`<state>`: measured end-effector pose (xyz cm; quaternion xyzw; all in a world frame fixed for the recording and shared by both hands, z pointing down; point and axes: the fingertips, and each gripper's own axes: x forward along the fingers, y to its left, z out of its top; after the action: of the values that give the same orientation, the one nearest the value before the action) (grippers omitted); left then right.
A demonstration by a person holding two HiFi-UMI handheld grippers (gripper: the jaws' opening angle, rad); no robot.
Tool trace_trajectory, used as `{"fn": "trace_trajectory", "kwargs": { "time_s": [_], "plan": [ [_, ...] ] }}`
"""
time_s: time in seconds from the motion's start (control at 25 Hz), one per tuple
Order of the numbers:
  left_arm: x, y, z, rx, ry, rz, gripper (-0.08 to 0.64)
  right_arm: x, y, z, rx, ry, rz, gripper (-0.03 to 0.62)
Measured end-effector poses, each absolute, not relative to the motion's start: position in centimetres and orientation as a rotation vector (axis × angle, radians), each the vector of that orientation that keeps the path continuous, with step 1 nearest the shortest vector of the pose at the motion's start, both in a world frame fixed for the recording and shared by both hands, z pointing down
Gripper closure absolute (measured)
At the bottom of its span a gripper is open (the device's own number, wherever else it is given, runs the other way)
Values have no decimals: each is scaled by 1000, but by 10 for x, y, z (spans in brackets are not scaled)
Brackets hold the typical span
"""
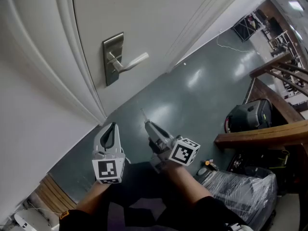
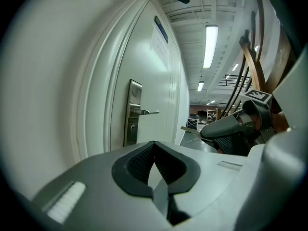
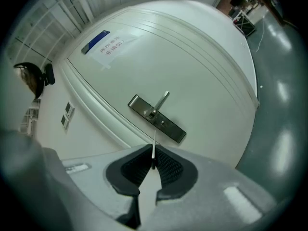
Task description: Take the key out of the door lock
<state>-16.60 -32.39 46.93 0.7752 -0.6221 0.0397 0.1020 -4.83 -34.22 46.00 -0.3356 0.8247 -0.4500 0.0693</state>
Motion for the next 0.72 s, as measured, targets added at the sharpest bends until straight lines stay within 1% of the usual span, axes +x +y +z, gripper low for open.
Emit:
{"fn": "trace_trajectory", "kwargs": {
  "time_s": [0.4, 0.72],
  "plan": [
    [-84, -255, 447, 2344, -1818, 127, 543, 36, -270, 444, -1049, 2494, -1190, 577],
    [-8, -163, 440, 2319, -1827, 101, 543, 108, -183, 441, -1093, 2592, -1059, 577]
  ]
}}
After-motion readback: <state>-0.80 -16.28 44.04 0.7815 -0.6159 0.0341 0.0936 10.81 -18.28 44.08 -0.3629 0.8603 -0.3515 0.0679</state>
